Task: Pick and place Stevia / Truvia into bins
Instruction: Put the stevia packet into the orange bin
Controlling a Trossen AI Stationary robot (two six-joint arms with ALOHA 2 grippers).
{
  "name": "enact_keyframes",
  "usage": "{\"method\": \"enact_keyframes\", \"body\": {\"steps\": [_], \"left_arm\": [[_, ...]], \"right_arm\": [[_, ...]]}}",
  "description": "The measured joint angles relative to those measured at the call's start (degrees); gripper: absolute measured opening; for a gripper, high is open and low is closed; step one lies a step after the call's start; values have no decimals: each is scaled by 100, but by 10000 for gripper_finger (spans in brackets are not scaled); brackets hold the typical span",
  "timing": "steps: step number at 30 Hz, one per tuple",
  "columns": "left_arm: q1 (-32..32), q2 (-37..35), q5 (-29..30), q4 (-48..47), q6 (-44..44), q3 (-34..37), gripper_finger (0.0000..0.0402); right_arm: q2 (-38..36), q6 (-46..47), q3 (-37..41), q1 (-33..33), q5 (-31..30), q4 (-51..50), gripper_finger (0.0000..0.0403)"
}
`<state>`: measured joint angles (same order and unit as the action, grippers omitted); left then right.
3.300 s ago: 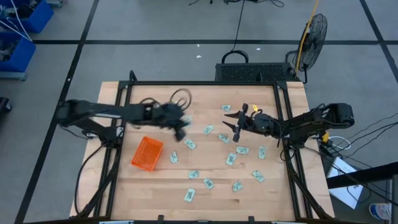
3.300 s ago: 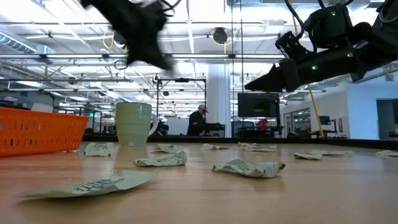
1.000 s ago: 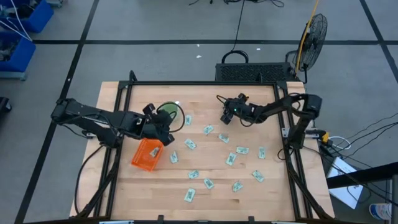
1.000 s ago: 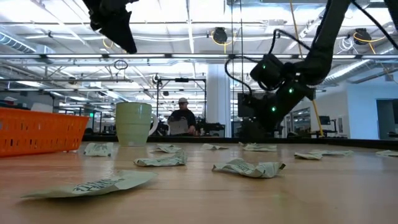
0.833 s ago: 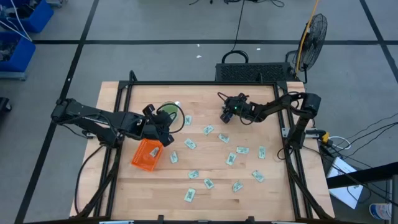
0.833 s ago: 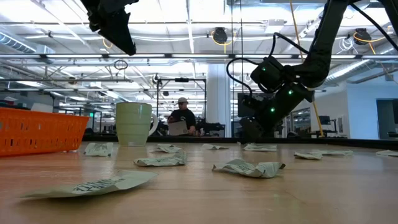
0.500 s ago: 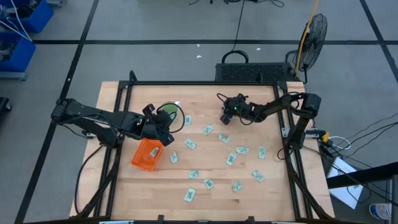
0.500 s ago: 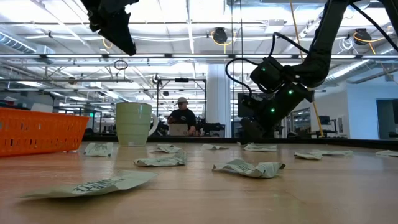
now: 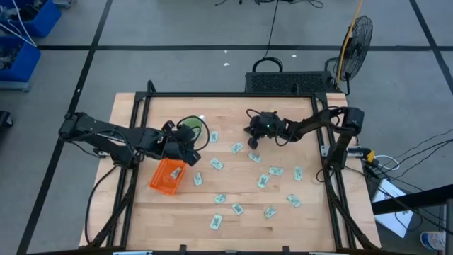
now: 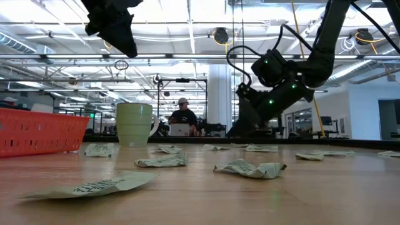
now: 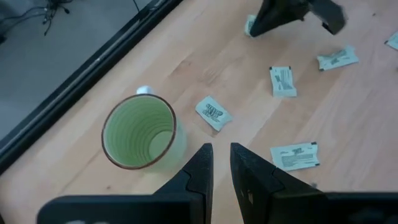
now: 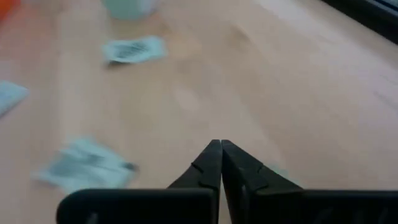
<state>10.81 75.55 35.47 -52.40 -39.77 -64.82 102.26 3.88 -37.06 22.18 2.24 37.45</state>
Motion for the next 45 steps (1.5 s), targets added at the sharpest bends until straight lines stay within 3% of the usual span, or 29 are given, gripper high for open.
{"method": "enact_keyframes", "body": {"steps": [2, 7, 17, 20, 25, 30, 45], "left_arm": [[13, 18, -72, 17, 27, 0, 60], [16, 165, -232, 10, 56, 2, 60], [14, 576, -263, 18, 217, 0, 60], [13, 600, -265, -5, 219, 2, 60], [13, 592, -262, 0, 227, 2, 60], [13, 592, -262, -1, 349, 0, 60], [13, 592, -243, 5, 348, 1, 60]], "right_arm": [[-2, -160, 0, -122, -214, -13, 8], [-16, -786, 0, -243, -1390, -235, 36], [-76, -562, -2, -519, -1124, -524, 156], [-76, -738, -2, -656, -1489, -521, 172], [-76, -804, -2, -744, -2471, -645, 172], [-76, -531, -2, -744, -2147, -712, 159], [166, -439, -6, -600, -2151, -489, 145]]}}
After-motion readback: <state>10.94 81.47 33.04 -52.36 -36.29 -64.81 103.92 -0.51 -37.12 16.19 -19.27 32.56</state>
